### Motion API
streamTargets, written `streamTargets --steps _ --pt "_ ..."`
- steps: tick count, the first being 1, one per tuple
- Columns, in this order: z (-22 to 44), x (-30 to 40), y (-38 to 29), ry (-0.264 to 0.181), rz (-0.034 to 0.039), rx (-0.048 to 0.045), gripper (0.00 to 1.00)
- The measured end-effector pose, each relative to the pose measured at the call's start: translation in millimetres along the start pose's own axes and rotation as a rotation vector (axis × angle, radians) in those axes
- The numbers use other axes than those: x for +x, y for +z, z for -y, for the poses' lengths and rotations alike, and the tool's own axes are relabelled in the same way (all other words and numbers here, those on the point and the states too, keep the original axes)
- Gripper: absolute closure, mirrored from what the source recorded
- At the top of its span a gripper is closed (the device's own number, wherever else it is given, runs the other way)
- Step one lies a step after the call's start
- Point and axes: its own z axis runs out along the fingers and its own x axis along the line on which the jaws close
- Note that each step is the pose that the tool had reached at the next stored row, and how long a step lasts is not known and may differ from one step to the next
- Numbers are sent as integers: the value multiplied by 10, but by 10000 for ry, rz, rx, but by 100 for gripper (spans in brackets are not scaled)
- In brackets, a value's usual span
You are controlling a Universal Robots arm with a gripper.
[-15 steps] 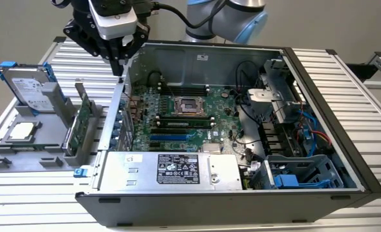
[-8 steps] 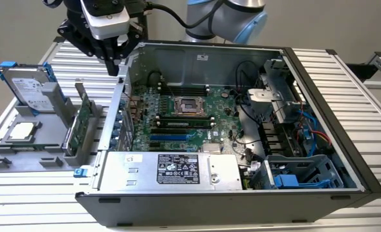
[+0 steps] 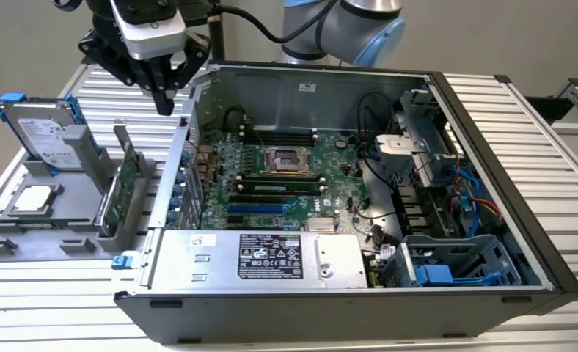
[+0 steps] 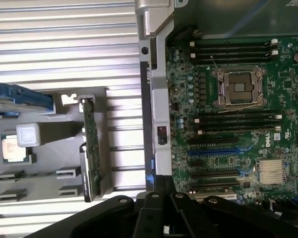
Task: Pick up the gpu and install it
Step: 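Reach for the gpu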
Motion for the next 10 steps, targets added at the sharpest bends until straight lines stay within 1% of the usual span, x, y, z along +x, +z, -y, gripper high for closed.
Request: streamTargets --steps 10 --pt "7 95 -3 -1 0 0 100"
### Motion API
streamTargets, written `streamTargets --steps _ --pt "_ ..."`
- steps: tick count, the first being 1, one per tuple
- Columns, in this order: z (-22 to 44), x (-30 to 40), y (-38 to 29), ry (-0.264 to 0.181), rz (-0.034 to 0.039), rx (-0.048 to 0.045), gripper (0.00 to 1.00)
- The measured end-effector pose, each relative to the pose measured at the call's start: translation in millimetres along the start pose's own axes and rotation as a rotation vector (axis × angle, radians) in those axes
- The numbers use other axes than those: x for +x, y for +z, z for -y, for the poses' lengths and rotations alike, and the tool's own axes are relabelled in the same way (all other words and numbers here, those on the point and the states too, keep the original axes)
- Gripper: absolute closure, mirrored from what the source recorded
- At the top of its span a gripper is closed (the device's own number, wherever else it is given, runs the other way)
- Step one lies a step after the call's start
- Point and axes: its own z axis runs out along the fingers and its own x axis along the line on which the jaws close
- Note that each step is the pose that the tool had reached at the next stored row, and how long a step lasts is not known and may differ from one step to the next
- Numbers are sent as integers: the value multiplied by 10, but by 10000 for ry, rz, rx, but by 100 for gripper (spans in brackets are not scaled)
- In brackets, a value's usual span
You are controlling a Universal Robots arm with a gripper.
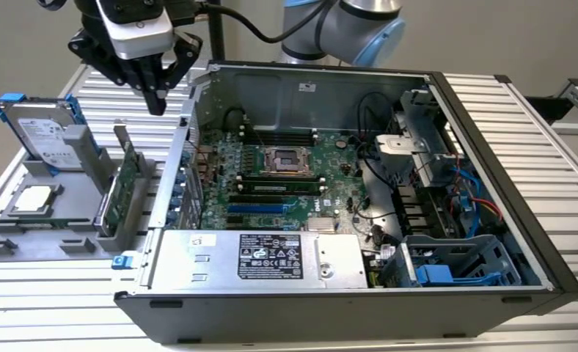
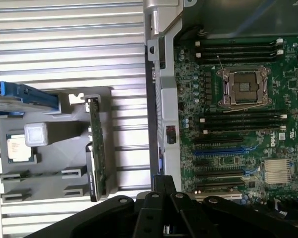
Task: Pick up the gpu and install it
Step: 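Reach for the gpu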
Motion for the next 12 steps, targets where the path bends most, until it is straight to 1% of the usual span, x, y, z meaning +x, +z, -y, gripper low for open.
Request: streamTargets --steps 12 --pt "8 114 -3 -1 0 0 100"
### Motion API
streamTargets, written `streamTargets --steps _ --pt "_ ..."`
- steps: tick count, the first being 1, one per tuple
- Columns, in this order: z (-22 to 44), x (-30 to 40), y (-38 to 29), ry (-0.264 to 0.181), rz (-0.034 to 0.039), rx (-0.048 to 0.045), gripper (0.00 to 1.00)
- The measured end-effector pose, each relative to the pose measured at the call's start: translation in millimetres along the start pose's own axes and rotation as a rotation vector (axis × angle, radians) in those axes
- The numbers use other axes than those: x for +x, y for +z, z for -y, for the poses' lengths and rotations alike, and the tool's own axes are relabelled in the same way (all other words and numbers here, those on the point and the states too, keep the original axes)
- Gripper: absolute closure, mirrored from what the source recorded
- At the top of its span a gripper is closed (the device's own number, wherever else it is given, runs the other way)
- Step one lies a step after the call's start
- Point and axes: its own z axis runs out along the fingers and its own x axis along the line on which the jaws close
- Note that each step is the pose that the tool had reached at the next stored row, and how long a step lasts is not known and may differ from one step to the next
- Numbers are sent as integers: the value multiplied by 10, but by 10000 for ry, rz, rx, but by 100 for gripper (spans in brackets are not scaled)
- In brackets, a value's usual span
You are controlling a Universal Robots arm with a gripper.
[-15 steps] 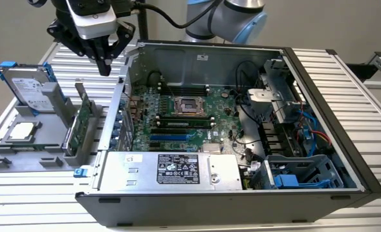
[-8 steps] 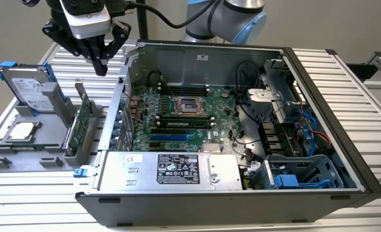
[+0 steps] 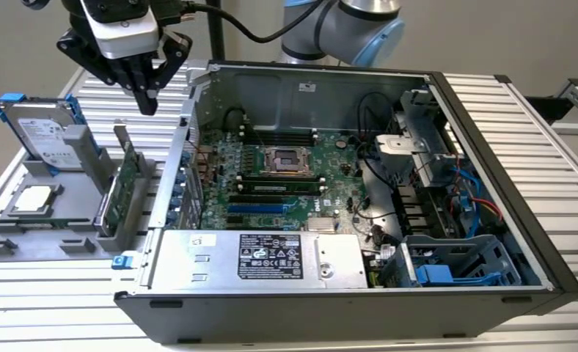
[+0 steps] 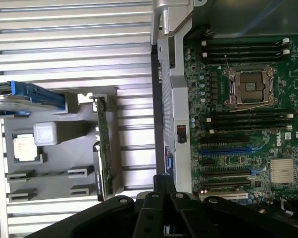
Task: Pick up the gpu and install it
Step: 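Reach for the gpu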
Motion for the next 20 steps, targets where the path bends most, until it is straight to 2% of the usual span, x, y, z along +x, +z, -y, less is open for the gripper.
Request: streamTargets --steps 20 --pt "13 195 -5 -10 2 0 100"
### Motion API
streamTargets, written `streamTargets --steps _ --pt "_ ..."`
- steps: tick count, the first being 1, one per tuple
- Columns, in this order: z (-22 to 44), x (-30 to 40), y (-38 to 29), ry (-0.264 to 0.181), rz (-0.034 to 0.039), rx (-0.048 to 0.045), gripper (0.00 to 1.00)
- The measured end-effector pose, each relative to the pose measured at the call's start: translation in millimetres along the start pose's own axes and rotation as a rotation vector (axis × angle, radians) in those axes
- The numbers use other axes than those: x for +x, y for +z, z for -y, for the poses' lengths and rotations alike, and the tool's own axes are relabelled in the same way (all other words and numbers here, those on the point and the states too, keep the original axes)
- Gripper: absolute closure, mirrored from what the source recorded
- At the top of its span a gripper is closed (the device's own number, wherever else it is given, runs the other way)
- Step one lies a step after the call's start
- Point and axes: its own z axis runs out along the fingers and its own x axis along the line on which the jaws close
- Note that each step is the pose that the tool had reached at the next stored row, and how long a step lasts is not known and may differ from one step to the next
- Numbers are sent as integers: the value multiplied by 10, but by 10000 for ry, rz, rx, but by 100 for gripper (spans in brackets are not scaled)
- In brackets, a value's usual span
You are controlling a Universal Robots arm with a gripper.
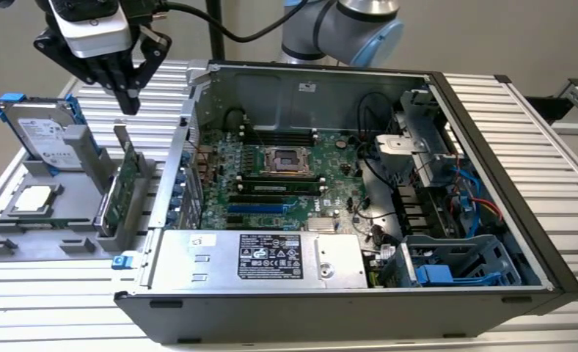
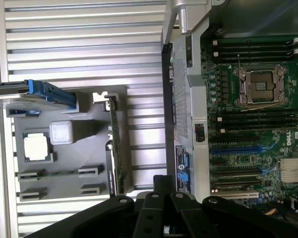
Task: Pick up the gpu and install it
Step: 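Reach for the gpu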
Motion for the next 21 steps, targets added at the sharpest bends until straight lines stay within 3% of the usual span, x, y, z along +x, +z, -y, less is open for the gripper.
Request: streamTargets --steps 21 --pt "14 163 -4 -3 1 0 100"
